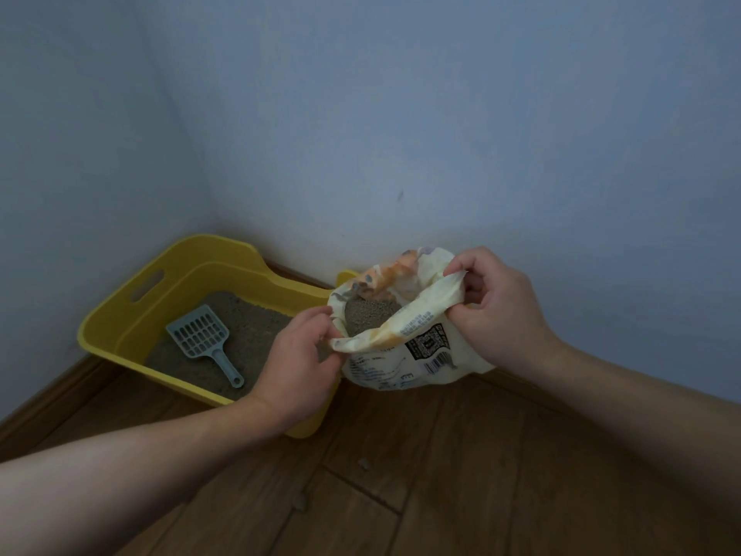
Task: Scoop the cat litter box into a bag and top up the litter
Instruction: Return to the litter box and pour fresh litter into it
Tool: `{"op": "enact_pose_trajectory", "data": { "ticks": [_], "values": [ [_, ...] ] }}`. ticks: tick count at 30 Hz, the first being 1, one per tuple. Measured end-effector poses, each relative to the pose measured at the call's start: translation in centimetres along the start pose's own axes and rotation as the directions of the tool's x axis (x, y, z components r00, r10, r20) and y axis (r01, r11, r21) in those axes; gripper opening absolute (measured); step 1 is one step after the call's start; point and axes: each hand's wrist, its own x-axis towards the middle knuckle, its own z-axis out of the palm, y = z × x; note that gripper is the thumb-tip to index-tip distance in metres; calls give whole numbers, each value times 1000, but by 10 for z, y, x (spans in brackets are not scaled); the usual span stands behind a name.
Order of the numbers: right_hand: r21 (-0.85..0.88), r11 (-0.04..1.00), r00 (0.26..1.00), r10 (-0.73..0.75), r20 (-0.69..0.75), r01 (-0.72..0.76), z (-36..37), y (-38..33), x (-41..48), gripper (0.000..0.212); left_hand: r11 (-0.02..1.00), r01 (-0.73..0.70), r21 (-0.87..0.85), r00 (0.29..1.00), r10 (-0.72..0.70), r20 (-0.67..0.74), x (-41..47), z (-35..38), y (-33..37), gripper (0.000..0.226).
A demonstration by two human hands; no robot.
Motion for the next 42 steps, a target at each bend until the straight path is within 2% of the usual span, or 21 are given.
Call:
{"op": "enact_pose_trajectory", "data": {
  "ticks": [6, 12, 16, 20, 25, 34, 42],
  "values": [
    [-50, 997, 998, 61, -19, -62, -19, 14, -15, 47, 998, -47, 30, 998, 47, 30, 4, 6, 16, 18],
    [-123, 987, 994, 97, -44, -101, -45, 27, -29, 44, 992, -104, 66, 993, 100, 57, 11, 19, 41, 30],
    [-165, 972, 984, 159, -77, -170, -64, 40, -38, 39, 978, -192, 77, 980, 187, 69, 22, 28, 59, 32],
    [-234, 948, 976, 200, -85, -214, -75, 56, -49, 39, 958, -269, 94, 961, 260, 98, 30, 39, 71, 24],
    [-340, 922, 983, 180, -44, -184, -77, 71, -57, 27, 924, -360, 133, 931, 346, 113, 39, 48, 74, 28],
    [-411, 896, 981, 193, 24, -167, -61, 101, -68, 19, 930, -341, 138, 927, 308, 214, 36, 71, 49, 27],
    [-432, 872, 957, 285, 63, -231, -35, 142, -94, 22, 933, -306, 188, 916, 235, 325, 31, 108, 22, 12]
  ]
}}
